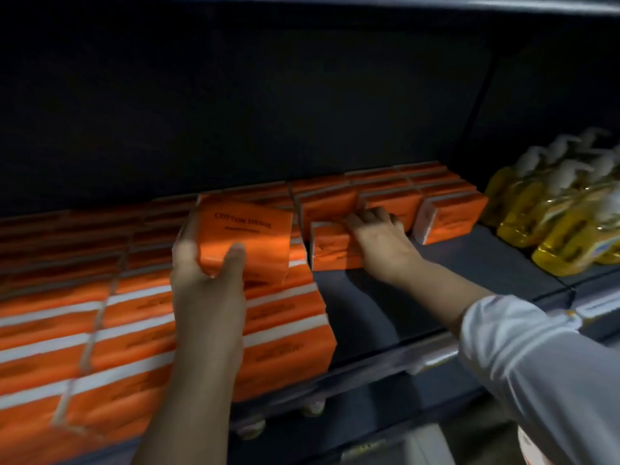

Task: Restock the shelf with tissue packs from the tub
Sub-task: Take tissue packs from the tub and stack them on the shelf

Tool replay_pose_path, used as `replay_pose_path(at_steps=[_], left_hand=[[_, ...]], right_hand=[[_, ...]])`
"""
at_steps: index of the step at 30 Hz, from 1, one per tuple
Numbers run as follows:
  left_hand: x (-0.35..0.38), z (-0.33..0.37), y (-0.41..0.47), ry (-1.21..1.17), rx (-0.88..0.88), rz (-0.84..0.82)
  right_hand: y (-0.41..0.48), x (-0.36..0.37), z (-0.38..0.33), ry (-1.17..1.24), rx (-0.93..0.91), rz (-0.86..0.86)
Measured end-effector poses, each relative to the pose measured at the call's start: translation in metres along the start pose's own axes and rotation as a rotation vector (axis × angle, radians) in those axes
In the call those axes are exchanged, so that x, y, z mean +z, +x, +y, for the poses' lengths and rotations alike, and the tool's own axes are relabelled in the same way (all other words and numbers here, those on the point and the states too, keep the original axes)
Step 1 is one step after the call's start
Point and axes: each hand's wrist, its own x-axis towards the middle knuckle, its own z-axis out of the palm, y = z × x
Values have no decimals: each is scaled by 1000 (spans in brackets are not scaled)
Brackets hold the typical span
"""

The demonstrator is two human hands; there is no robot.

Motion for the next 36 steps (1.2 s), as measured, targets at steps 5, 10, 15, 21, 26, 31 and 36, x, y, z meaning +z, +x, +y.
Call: replay_pose_path(at_steps=[5, 10, 15, 21, 26, 31, 36], left_hand=[[-4, -5, 8, -43, -22, -2], [-4, -8, 11, -90, -38, -6], [-3, -8, 10, -95, -32, -21], [-1, -4, 6, -65, -9, -48], [10, 4, -5, -8, 24, -126], [23, 15, -20, 151, 127, -270], [26, 20, -31, 68, 60, -411]], right_hand=[[36, 4, -10, -44, -28, -43], [51, 9, -10, -109, 1, 30], [55, 11, -12, -126, 36, 83], [41, 10, -9, -3, 41, 85], [15, -3, -7, 419, 42, 352], [-18, -34, -15, 1115, 146, 287], [-49, -55, -18, 1286, 84, 73]])
